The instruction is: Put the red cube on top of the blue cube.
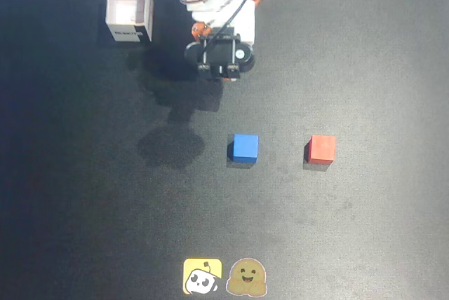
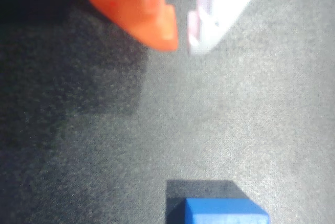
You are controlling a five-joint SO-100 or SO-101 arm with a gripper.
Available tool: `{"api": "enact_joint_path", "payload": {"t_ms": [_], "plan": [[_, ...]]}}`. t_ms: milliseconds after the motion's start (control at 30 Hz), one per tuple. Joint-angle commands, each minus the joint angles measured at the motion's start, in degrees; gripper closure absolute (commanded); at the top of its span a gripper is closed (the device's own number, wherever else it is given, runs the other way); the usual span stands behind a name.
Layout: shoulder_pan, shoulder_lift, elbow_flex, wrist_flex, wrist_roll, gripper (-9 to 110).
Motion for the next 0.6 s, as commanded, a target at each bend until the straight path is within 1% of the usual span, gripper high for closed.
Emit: {"api": "enact_joint_path", "payload": {"t_ms": [0, 567], "plan": [[0.4, 0.4, 0.0, -0.4, -0.3, 101], [-0.2, 0.4, -0.6, 0.1, -1.0, 101]]}}
